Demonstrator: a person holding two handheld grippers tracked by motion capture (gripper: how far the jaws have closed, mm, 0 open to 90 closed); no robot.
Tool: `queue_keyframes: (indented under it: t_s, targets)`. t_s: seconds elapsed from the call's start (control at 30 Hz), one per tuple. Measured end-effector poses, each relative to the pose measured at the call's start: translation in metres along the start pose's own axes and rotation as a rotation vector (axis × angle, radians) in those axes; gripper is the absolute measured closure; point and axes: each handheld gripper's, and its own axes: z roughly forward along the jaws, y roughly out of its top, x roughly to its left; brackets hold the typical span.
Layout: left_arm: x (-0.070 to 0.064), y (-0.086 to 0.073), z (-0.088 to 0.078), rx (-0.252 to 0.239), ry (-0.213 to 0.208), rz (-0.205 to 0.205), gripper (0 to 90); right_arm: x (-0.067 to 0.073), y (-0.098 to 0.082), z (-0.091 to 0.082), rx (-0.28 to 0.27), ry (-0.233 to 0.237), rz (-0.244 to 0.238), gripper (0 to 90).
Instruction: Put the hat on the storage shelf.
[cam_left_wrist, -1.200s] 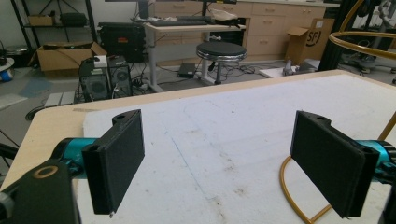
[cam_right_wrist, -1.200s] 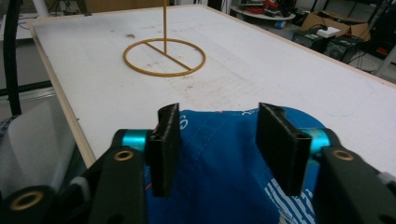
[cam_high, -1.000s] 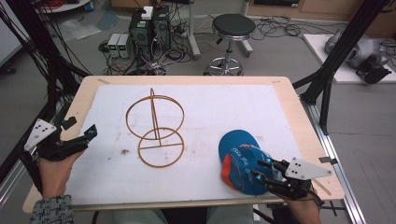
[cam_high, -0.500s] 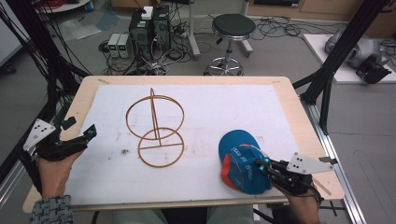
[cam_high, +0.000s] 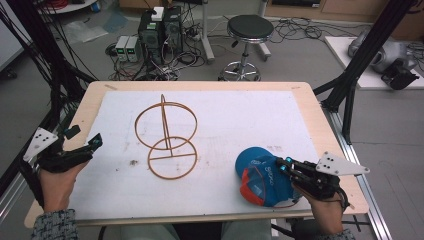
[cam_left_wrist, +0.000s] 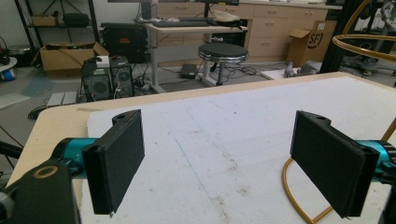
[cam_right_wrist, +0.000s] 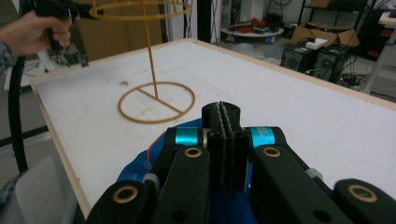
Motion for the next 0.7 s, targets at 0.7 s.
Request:
queue_keyframes:
  t_s: [0.7]
  targets:
    - [0.005, 0.003, -0.007, -0.022, 0.011, -0.011, 17.9, -0.015, 0.072, 0.039, -0.134, 0.020, -0.039, 89.7]
